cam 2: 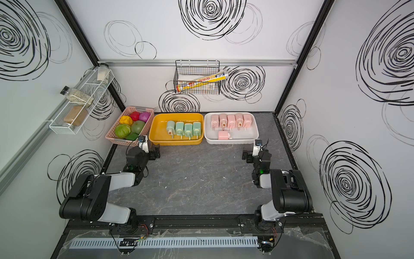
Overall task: Place the pencil sharpeners by color into the storage box
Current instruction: Reset both arms
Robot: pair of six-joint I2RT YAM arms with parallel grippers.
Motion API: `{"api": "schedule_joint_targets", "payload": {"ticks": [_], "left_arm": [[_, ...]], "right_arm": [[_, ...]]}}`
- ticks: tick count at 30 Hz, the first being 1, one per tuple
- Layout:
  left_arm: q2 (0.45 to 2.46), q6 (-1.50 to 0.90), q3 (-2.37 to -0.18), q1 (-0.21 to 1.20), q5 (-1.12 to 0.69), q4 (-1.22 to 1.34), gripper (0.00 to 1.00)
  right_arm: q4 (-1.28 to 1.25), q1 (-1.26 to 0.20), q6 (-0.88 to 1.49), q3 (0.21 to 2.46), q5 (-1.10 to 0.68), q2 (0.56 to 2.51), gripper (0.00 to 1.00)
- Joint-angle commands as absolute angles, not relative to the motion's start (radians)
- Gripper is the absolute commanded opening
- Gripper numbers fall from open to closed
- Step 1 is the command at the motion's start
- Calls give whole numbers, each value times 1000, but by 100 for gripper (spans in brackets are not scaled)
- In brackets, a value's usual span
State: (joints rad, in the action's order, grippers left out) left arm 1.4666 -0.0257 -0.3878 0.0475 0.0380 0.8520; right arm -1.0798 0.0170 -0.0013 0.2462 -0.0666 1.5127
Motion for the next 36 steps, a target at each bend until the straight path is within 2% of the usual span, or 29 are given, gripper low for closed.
{"api": "schedule_joint_targets", "payload": {"ticks": [1,2,4,11,19,36], "left_arm": [[1452,19,-360,52,-4,998,99],[1445,20,-336,51,-8,1033,99],[1435,20,-295,52,-12,1104,99],[1472,18,-204,55,0,1295,99],[1482,-13,-213,65,122,1288,99],[1473,-11,-203,72,130,1298,99]], "right_arm": [[-1324,21,-15,183,-112,1525,100],[-1254,23,-28,199,-129,1500,100],[-1313,23,-28,187,-134,1519,100],[-1280,25,-28,195,-137,1510,100],[-1266,31,-22,206,-144,1517,100],[-1245,29,-1,217,-84,1516,100]]}}
